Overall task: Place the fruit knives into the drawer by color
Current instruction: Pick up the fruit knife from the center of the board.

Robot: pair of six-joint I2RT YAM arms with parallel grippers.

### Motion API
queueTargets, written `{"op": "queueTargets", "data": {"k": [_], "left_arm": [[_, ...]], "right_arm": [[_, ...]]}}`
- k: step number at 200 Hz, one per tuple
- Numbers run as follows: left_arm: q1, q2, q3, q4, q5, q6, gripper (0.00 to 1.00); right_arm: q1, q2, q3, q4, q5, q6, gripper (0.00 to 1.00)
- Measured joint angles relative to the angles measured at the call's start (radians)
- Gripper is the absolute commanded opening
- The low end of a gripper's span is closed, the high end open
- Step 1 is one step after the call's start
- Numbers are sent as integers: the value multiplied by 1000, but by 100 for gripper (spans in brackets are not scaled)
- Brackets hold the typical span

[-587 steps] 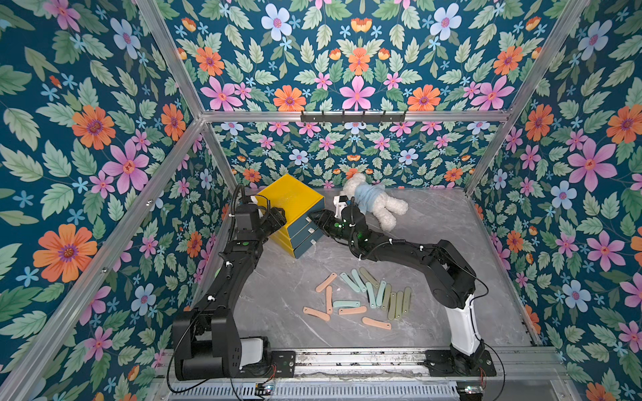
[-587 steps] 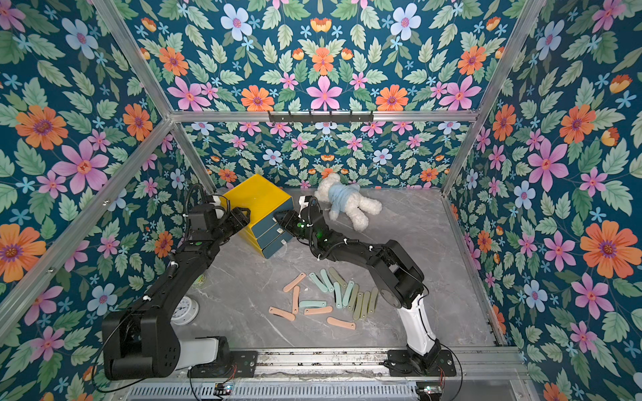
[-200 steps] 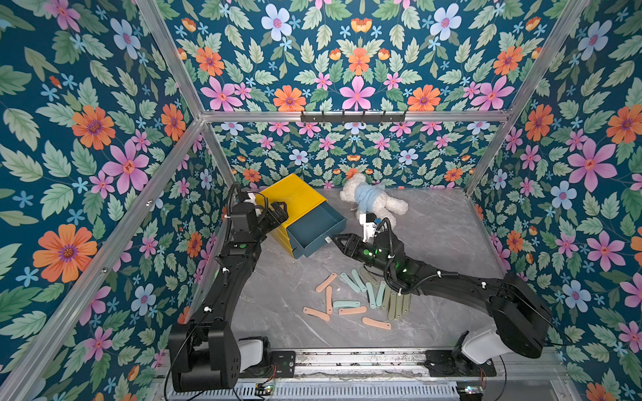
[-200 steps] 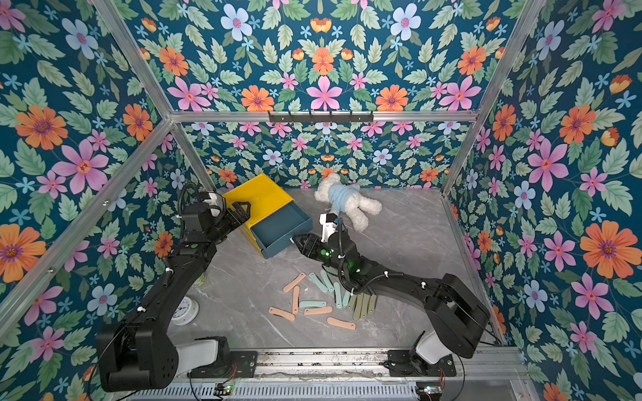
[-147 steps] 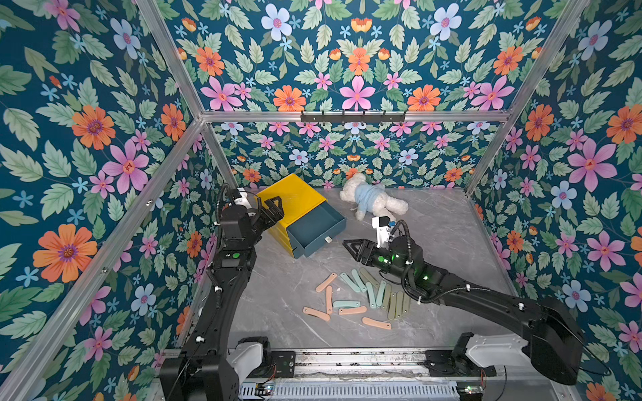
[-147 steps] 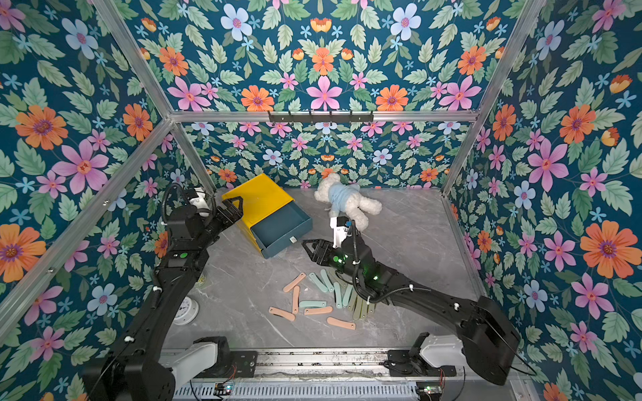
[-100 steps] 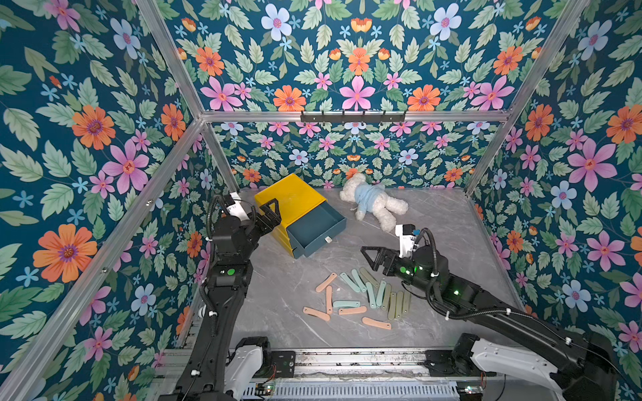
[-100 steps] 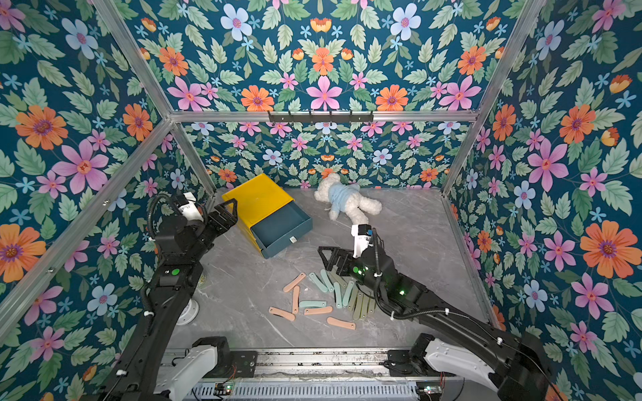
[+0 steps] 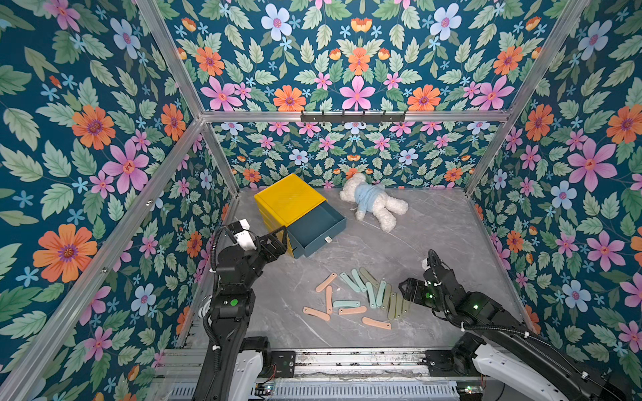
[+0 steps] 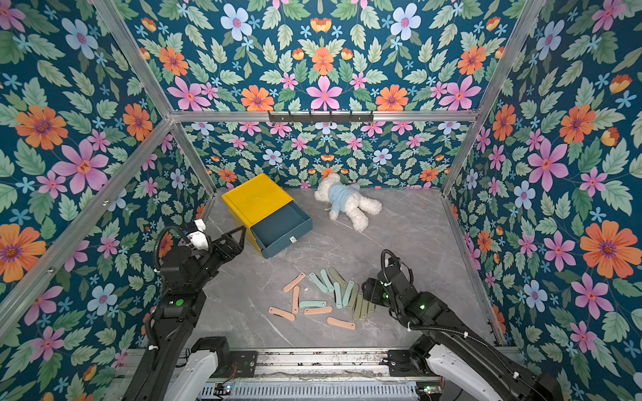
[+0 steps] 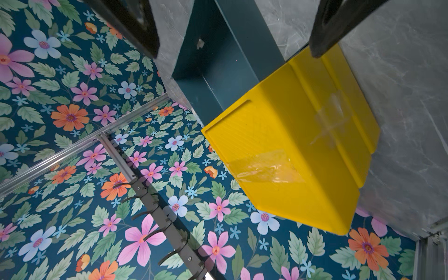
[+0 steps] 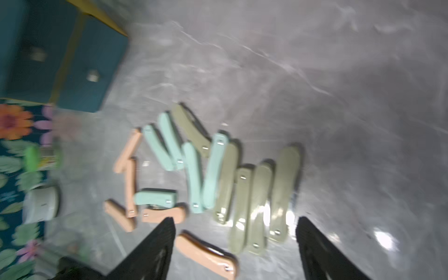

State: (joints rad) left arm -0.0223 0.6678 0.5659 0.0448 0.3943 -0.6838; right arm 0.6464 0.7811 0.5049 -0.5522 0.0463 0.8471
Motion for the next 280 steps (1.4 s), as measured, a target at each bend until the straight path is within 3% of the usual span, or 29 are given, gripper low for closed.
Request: {"op": "queueTargets", "data": {"k": [73,135,224,257,280], "left_arm": [[-26,-35,-134,8,47,-41,99],[-32,-18,-159,22,48,-42,99],[-35,-10,-175,29,46,-46,99],[-37,-1,-175,31,46,-46,99],[-37,1,-179,37,47,-47,99]], "right_arm": [[-50,286,-9,48,-44,-23,44],[-50,420,39,85,-41,-64,43],[-52,547,113,39,5,-88,34],[-55,540,108,-31,10,-90,35],[-59,534,103,-45,9,-90,43]]}}
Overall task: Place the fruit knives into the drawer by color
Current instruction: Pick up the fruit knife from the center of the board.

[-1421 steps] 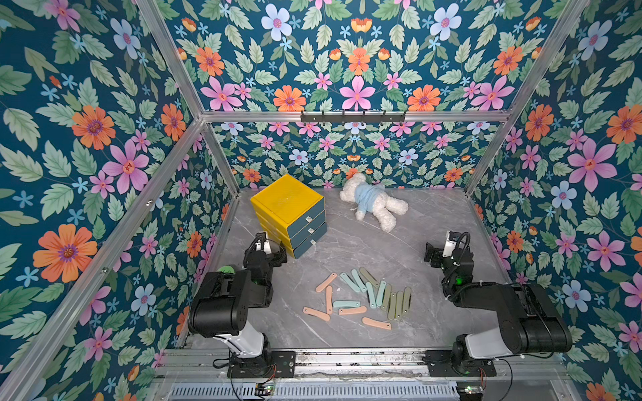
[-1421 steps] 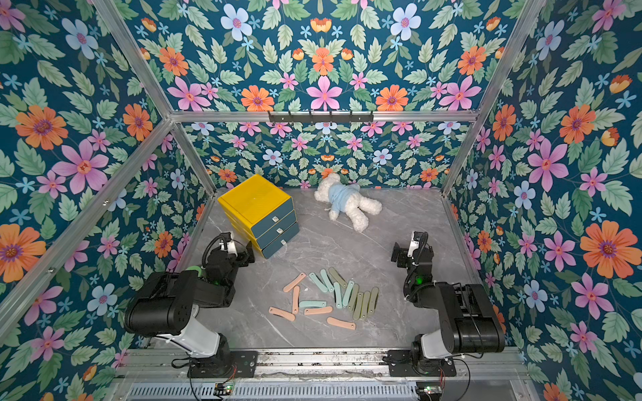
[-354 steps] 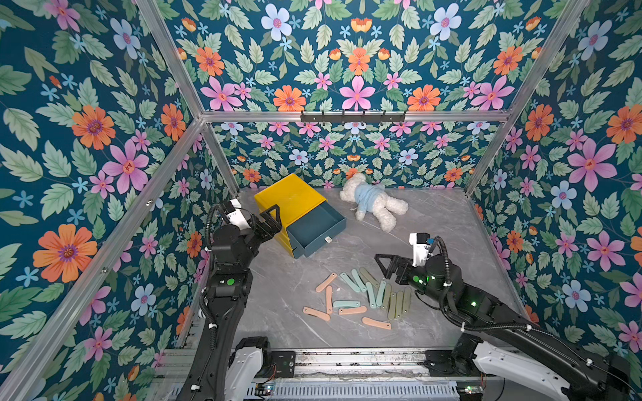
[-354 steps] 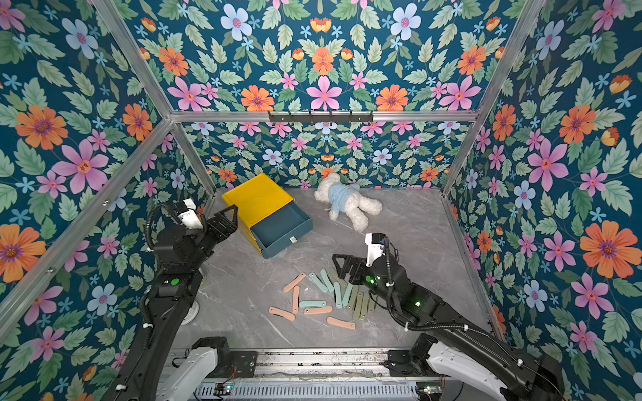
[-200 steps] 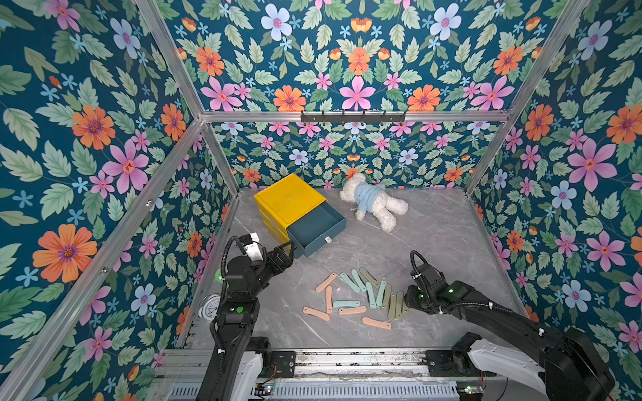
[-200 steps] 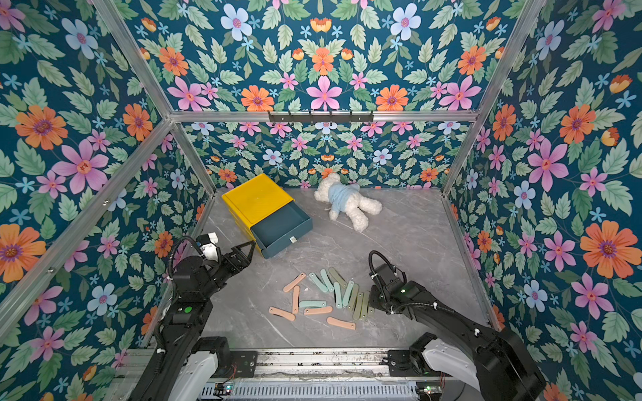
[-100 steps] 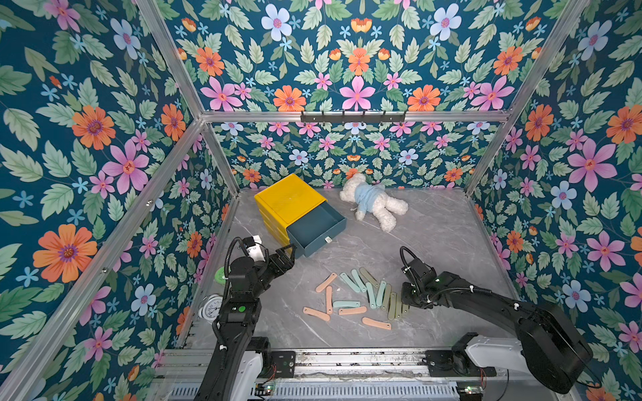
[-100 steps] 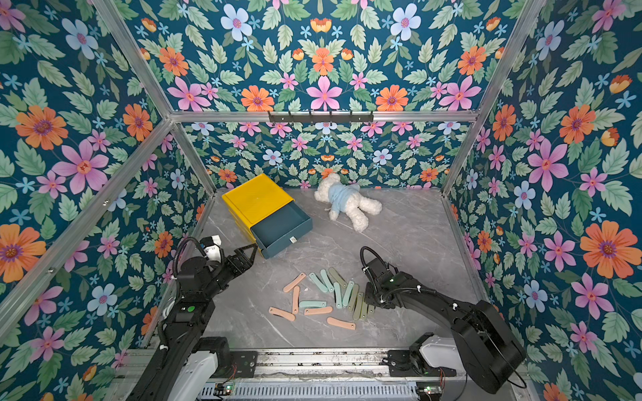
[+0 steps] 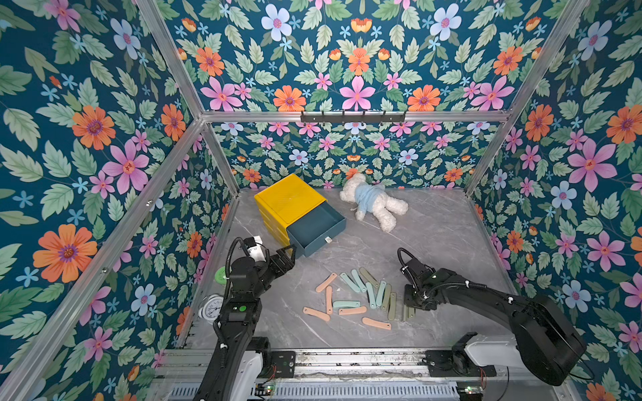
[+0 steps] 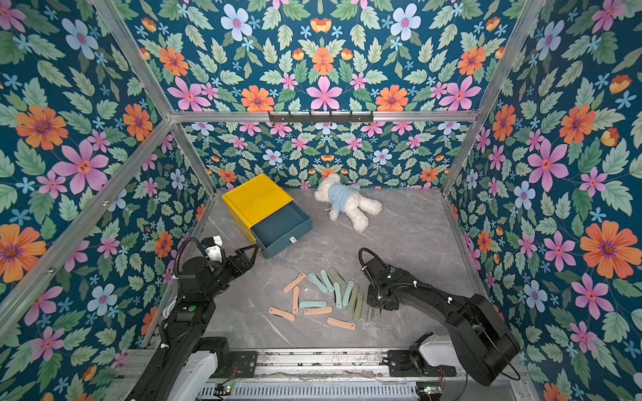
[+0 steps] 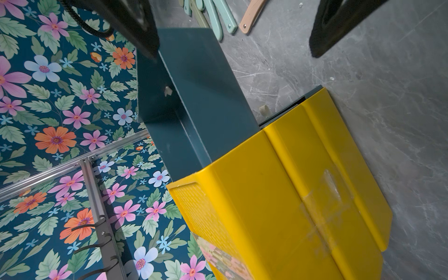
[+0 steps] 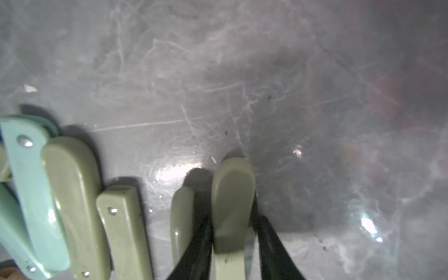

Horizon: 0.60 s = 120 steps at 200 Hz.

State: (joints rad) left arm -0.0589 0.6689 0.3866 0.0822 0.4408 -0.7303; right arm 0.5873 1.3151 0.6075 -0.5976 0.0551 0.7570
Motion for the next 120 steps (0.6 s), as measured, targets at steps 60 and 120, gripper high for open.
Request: {"op": "queueTargets", "data": {"k": [60,120], "left_arm": [[-1,14,0,16,1,-2,99],[-7,33,7,23,7,-2,99]], "right_arm": [[-30,61,29,-16,-34,0,39],[-42,83,37,-38,-30,-8,17]]}}
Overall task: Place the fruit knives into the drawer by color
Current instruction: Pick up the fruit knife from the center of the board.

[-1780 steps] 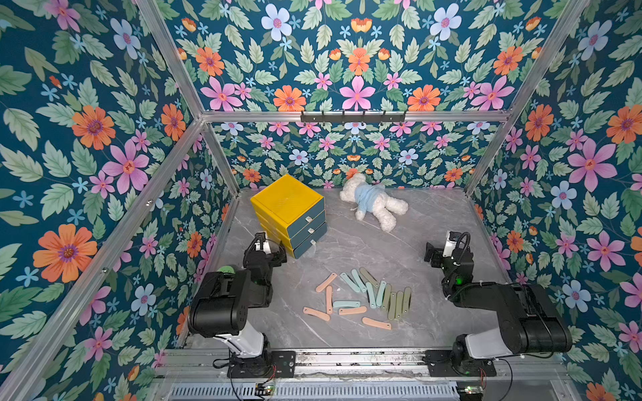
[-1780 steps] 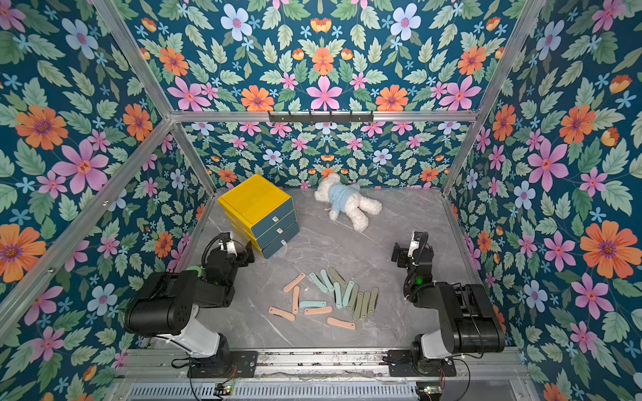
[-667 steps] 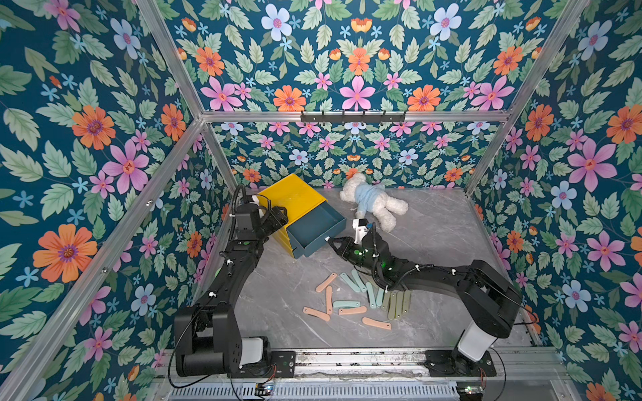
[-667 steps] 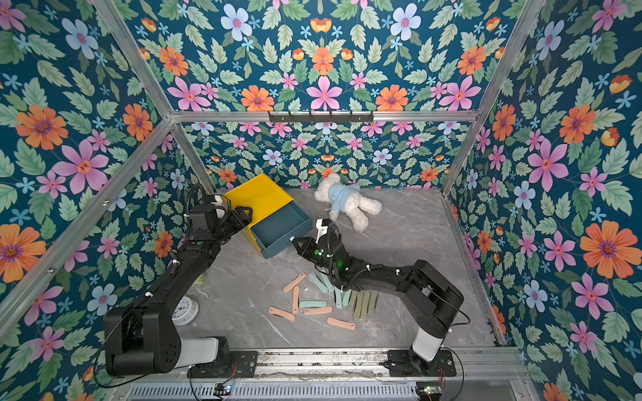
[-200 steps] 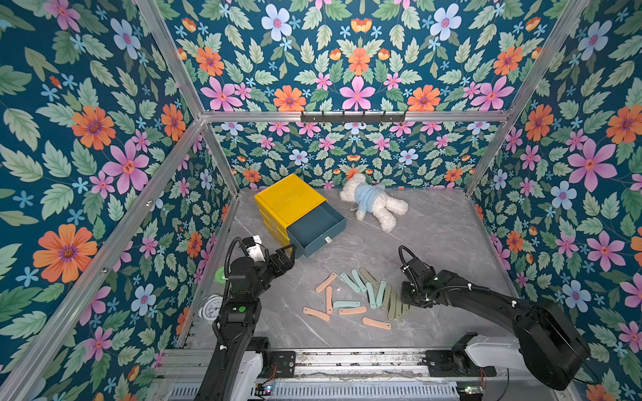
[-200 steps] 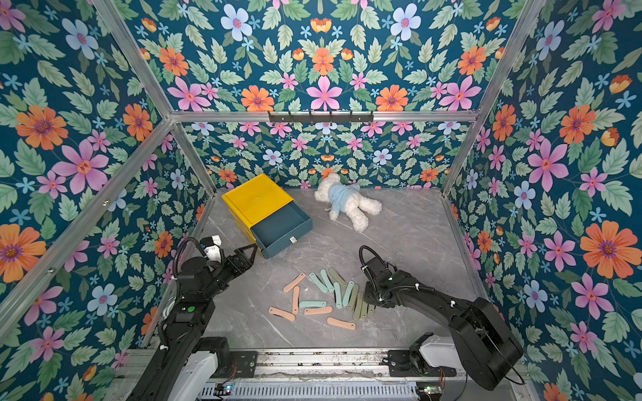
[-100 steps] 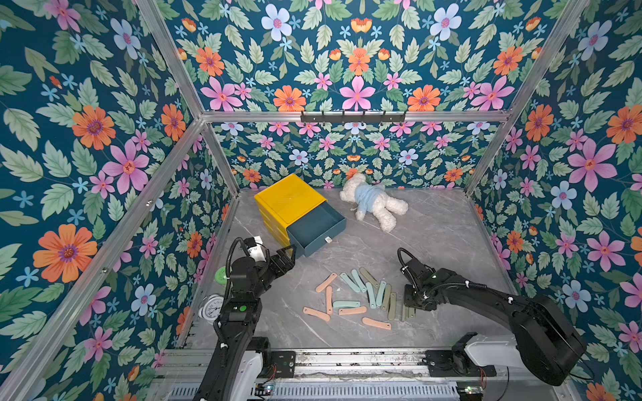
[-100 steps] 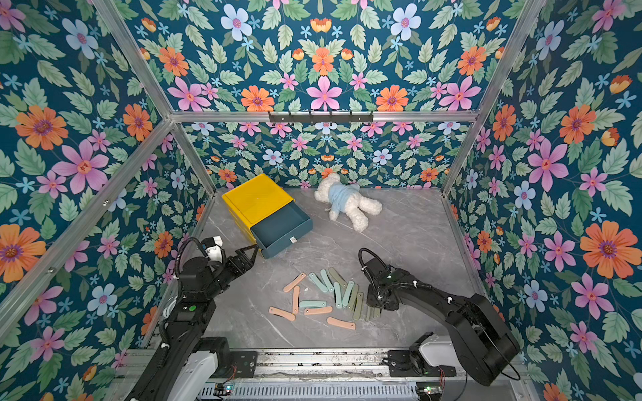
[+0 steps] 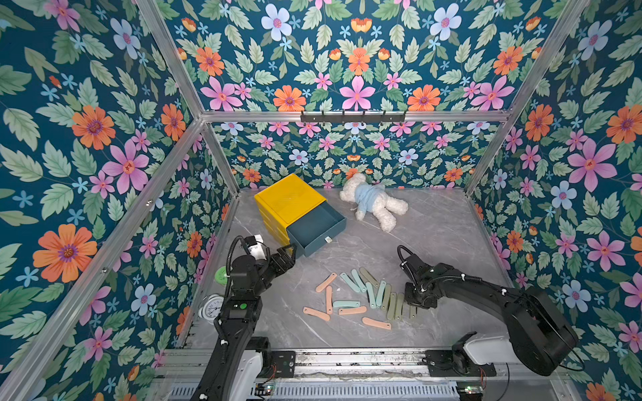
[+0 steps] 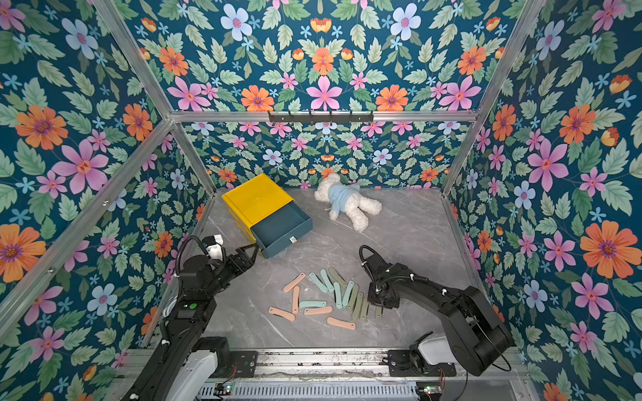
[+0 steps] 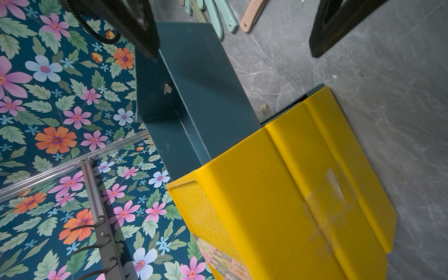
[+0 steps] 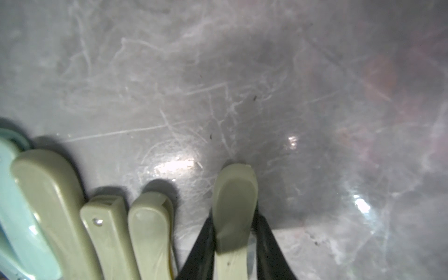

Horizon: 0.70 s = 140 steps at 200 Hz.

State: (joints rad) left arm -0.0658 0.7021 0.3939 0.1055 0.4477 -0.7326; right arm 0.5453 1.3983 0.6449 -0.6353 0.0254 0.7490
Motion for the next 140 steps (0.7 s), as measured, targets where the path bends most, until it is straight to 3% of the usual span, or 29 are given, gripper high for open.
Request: {"op": "queueTargets", "data": {"k": [32,140], "left_arm": [[-15,12,15,0,21,0,99],[-67,5,62,-6,7,11,99]], "right_arm": [[-1,-49,-13,24,-2,-13,10],[-2,-399,85,132,3,-142,11]]}}
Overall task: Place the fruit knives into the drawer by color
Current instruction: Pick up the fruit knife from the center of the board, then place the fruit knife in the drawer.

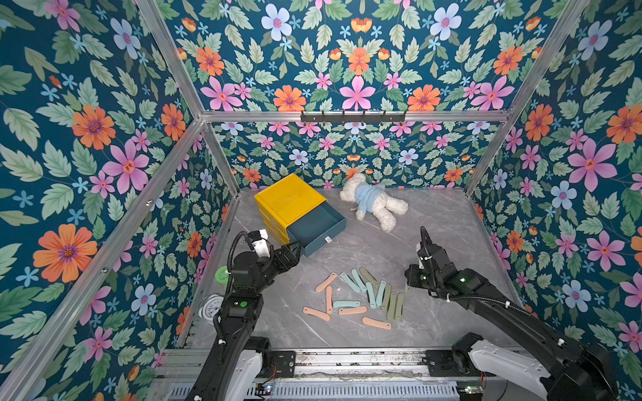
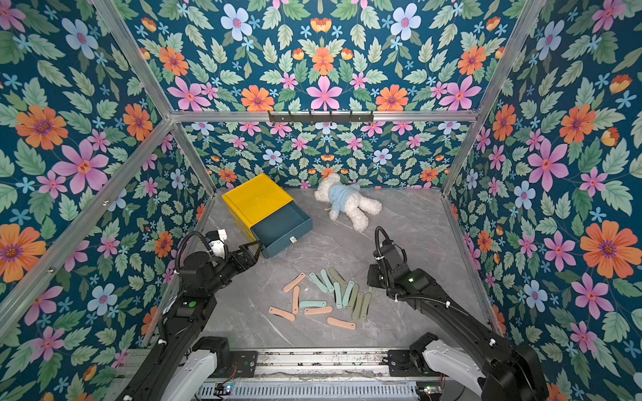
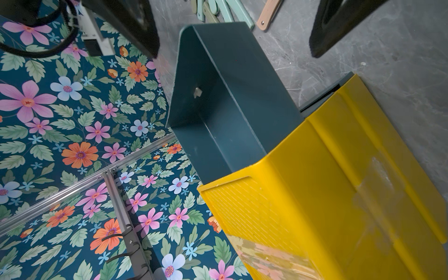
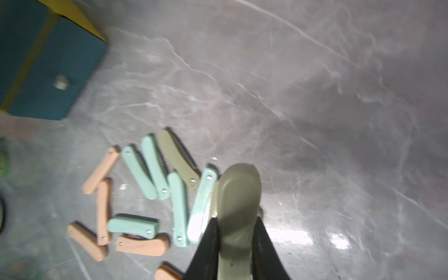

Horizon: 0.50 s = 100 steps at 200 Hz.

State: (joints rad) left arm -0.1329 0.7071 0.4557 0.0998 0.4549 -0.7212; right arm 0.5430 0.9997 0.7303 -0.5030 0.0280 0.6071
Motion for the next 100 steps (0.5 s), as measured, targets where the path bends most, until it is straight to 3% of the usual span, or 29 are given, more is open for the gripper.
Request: {"op": "queueTargets", "data": {"k": [40,66,100], "left_arm": [[-46,5,23,0,-24,15,99],[-58,0,35,-7,-52,23,99],[-60,-18,39,-52,-91,23,100]], "right_arm": [[84,61,190,69,-35,-63,10],[184,237,397,143,-66,-108,10],[233,498,688,234,-97,-150,10]]}}
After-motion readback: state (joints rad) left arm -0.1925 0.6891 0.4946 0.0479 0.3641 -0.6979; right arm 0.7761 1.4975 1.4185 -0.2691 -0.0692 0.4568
